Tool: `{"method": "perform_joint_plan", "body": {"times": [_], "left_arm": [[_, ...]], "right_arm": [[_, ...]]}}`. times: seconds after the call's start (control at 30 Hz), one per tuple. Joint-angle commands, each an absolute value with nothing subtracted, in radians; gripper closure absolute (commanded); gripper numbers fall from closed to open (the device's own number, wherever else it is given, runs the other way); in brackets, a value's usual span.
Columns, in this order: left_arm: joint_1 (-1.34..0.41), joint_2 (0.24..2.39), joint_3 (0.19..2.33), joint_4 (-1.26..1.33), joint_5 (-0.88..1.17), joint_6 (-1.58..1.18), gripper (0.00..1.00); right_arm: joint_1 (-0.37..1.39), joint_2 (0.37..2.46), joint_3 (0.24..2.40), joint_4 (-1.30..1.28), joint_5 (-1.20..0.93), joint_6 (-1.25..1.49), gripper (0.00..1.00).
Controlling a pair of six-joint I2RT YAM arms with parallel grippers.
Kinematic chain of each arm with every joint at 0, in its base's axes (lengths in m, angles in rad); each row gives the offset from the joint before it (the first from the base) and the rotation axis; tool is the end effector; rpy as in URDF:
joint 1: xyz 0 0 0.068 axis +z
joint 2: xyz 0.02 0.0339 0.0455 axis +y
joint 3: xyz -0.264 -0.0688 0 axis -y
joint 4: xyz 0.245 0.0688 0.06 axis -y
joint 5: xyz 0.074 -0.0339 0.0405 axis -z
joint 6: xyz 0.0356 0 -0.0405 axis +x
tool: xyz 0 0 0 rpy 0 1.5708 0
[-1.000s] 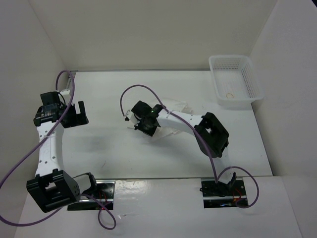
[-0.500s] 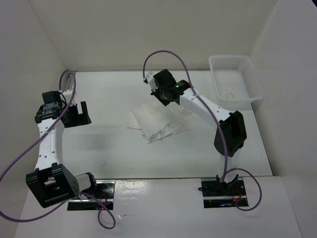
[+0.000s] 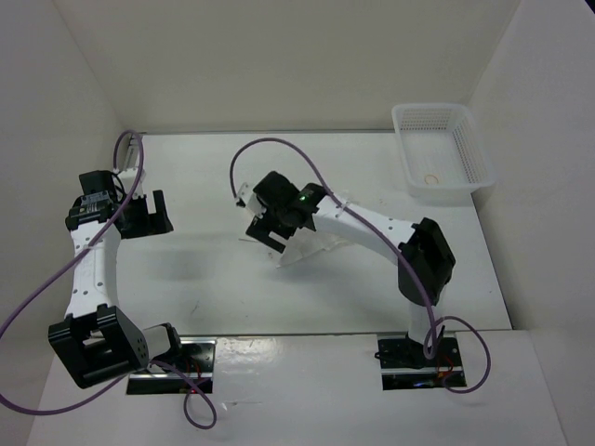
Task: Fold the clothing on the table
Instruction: Flatten the skirt out
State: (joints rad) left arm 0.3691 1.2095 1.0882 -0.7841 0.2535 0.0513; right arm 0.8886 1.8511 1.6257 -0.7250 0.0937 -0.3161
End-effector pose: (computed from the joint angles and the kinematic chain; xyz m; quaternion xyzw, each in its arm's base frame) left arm 0.2309 0.0797 0.3050 -0.1076 0.9323 -0.0493 0.3418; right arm 0.2604 0.3153 0.2819 -0.5272 0.7919 0.0433 0.3051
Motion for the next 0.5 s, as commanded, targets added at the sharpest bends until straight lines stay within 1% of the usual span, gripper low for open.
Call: {"method": "perform_joint_plan", "body": {"times": [0.0,0.07,0.17,0.47], "left_arm": [[0.374,1.195,1.085,-0.758,0.261,0.066,0.0],[0.374,1.186,1.085,-0.758,0.261,0.057,0.0],[0.374,1.186,1.085,-0.758,0.252,0.057,0.0],[0.374,1.177,1.085,-0.758,0.242,0.057,0.0]], "right_arm": [[0.911,1.893,1.586,-0.716,0.113,-0.276,0.03],[0.922,1.922,1.575,-0.707,0.114,-0.262,0.03],[0.922,1.95,1.552,-0.687,0.126,-0.242,0.06],[0.922,2.002,1.543,-0.658,0.089,-0.222,0.07]]}}
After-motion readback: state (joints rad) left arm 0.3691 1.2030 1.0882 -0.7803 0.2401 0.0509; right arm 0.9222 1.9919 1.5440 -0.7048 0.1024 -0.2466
